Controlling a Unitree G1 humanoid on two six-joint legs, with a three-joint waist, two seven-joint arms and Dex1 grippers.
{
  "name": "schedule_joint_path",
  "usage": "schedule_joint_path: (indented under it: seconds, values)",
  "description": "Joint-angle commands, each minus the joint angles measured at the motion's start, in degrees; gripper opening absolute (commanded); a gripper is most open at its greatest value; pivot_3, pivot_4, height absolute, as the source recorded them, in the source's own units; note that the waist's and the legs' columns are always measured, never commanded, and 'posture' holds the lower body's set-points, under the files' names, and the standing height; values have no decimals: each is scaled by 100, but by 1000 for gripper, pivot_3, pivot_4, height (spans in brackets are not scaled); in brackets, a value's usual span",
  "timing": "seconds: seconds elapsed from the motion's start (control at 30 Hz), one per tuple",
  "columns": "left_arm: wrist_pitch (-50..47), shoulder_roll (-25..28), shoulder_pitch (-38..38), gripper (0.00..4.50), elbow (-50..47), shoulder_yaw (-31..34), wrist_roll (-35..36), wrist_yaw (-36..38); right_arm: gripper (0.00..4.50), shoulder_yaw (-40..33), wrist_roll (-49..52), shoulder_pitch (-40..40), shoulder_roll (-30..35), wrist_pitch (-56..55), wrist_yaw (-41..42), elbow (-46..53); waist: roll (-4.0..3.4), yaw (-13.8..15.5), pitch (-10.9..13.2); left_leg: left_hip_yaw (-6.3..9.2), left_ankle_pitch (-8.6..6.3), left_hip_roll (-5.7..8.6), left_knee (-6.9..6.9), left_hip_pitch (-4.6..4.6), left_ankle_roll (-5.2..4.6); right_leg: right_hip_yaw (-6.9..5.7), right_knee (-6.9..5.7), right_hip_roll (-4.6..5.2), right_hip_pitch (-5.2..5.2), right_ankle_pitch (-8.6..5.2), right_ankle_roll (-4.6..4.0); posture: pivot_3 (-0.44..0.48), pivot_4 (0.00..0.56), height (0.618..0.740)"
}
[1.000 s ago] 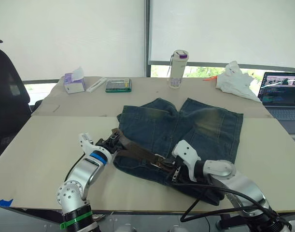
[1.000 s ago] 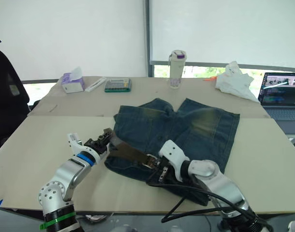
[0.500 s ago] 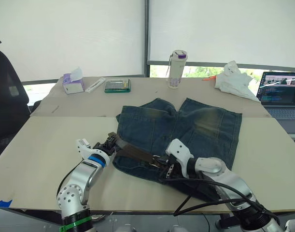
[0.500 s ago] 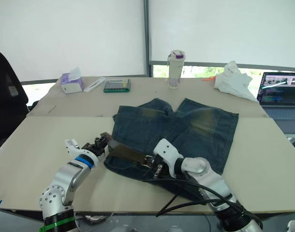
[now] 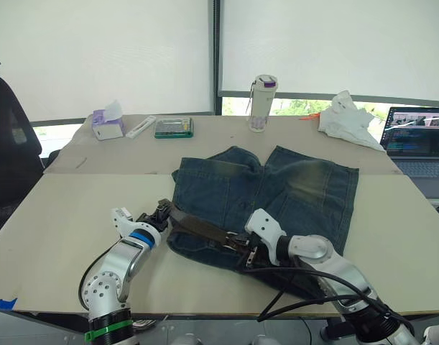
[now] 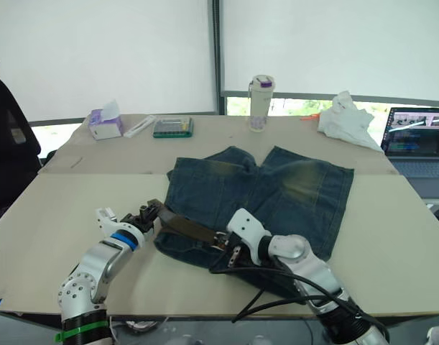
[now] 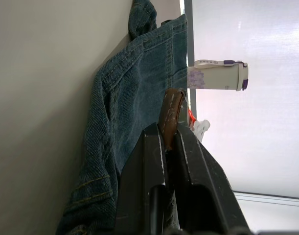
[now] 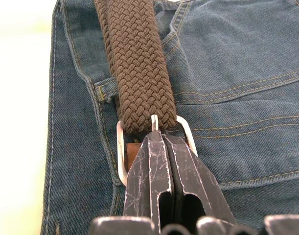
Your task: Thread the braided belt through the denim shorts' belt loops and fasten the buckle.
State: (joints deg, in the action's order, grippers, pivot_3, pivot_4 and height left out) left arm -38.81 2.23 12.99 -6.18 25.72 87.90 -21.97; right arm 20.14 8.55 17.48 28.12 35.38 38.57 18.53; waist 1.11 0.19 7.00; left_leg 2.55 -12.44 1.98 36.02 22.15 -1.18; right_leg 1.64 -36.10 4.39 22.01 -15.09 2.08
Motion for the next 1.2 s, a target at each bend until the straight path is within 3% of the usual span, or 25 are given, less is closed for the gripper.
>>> schedule_joint_path:
  seconds: [0.03,0.67,1.2]
  values:
    - [160,121,131,0,-77,84,91,102,29,121,-75,-114,-4,37,50,-153,1,-1,0,0,0,0,0,0,0,0,0,0,0,0,0,0,150,740]
    - [326,72,413,0,35,-16,27,41,29,85,-102,-238,-61,2,53,-201,9,-3,-5,1,0,-1,-3,-1,0,0,2,0,-1,0,0,0,150,740]
    - [815,133,496,0,373,308,-40,107,29,71,-83,-288,-69,38,49,-184,10,-8,-6,1,0,-2,-4,-1,0,0,4,-1,0,0,0,0,150,740]
